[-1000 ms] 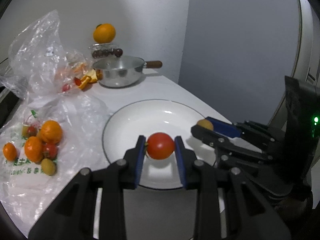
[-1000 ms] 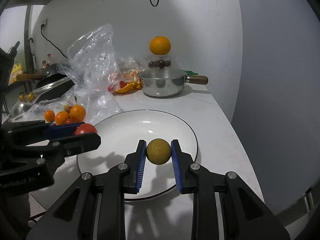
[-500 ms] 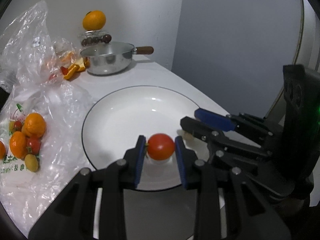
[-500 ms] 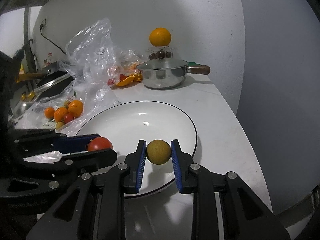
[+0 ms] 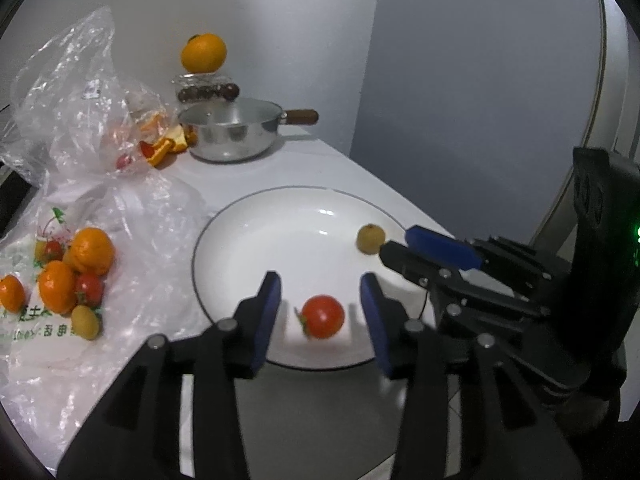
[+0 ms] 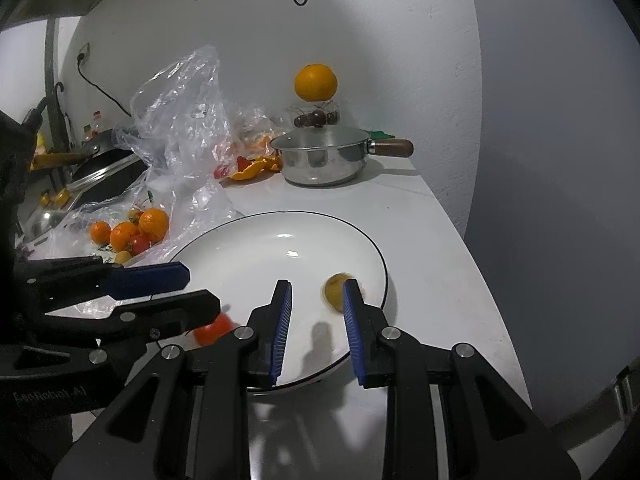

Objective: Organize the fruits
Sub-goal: 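Open the left tool dropping the tomato while the right tool releases the yellow fruit onto the plate, then move both open tools back over the fruits on the bag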

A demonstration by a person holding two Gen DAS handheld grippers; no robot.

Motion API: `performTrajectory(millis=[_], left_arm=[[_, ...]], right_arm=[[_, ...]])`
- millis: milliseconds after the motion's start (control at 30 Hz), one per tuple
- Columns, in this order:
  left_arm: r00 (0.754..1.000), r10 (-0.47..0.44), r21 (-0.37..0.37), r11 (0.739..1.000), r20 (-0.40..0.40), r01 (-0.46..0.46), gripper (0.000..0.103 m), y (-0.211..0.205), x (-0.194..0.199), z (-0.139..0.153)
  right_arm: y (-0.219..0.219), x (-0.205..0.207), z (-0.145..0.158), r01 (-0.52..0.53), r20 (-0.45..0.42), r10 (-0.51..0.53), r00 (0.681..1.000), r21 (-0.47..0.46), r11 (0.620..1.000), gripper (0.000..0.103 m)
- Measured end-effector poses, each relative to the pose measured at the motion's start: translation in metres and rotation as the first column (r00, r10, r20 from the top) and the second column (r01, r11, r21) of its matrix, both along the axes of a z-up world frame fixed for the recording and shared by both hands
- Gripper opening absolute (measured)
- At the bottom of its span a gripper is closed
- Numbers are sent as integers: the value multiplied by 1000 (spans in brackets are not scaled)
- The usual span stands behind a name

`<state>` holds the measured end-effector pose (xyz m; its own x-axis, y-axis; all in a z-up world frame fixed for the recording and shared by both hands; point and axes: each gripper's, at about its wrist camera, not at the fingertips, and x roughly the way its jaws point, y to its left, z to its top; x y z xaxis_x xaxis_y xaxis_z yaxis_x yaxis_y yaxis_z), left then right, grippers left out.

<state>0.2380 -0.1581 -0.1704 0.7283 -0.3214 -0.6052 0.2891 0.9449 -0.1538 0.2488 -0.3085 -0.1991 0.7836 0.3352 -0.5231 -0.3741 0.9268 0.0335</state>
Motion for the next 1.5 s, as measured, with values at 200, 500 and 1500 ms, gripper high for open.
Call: performTrajectory(millis=[200, 500, 1500], left_arm=[[999, 25, -22, 999, 26, -24, 48, 16, -10, 9], [994, 81, -18, 997, 79, -80, 49, 46, -29, 19], [963, 258, -5, 966, 81, -258, 62, 184, -49, 6]], right_arm=[[12, -7, 8, -4, 15, 5, 1000, -9, 1000, 28], [34, -17, 18, -21, 32, 22, 999, -30, 999, 28], [165, -17, 21, -157, 10, 159, 987, -120, 980, 33]])
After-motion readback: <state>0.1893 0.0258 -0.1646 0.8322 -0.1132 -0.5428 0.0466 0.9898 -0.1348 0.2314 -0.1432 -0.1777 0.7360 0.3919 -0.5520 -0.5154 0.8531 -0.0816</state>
